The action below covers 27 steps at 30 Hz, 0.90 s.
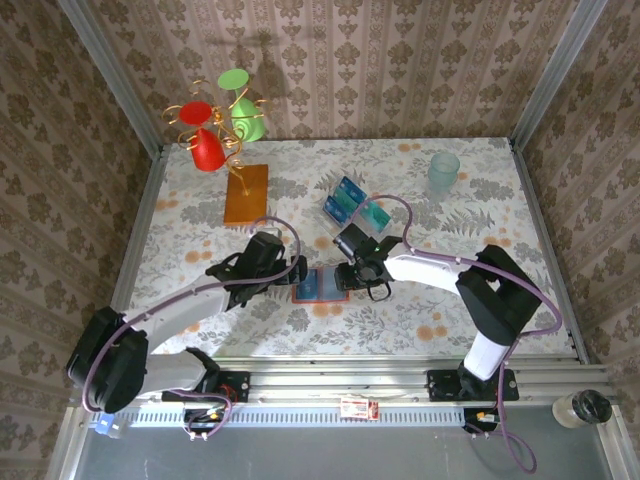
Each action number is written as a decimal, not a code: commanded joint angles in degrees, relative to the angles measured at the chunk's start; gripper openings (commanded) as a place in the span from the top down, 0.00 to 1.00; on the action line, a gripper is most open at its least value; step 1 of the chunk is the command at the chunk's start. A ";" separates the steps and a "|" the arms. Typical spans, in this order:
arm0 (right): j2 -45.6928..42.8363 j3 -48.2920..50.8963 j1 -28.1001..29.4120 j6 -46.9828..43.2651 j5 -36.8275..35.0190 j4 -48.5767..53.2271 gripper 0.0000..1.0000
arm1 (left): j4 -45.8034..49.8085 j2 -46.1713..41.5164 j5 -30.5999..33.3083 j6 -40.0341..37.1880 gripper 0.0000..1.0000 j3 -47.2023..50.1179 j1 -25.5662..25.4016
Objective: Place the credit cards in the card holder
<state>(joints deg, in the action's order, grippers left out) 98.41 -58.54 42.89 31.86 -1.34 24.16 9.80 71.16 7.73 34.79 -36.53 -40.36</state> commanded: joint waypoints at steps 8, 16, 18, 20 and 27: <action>0.82 3.46 -0.69 -1.06 -3.14 -0.87 0.60 | -6.10 6.49 -3.07 1.23 0.00 -1.71 -0.85; 1.50 4.66 -0.65 -0.65 -2.99 -1.93 0.68 | -10.50 10.40 -4.94 2.04 0.00 -1.21 -1.02; 1.81 4.75 -0.62 -0.50 -2.86 -2.18 0.70 | -11.67 11.18 -5.51 2.29 0.00 -0.98 -0.96; 2.04 4.89 -0.62 -0.44 -2.61 -2.49 0.73 | -13.10 12.10 -6.17 2.76 0.00 -0.58 -1.10; 2.71 5.67 -0.67 0.20 -1.52 -3.82 0.79 | -18.10 14.39 -7.84 4.48 0.00 0.49 -1.36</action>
<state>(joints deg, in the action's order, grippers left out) 98.63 -54.89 42.24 31.53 -3.31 22.92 -4.78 84.95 1.37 37.54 -36.73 -41.32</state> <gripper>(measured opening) 0.219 0.999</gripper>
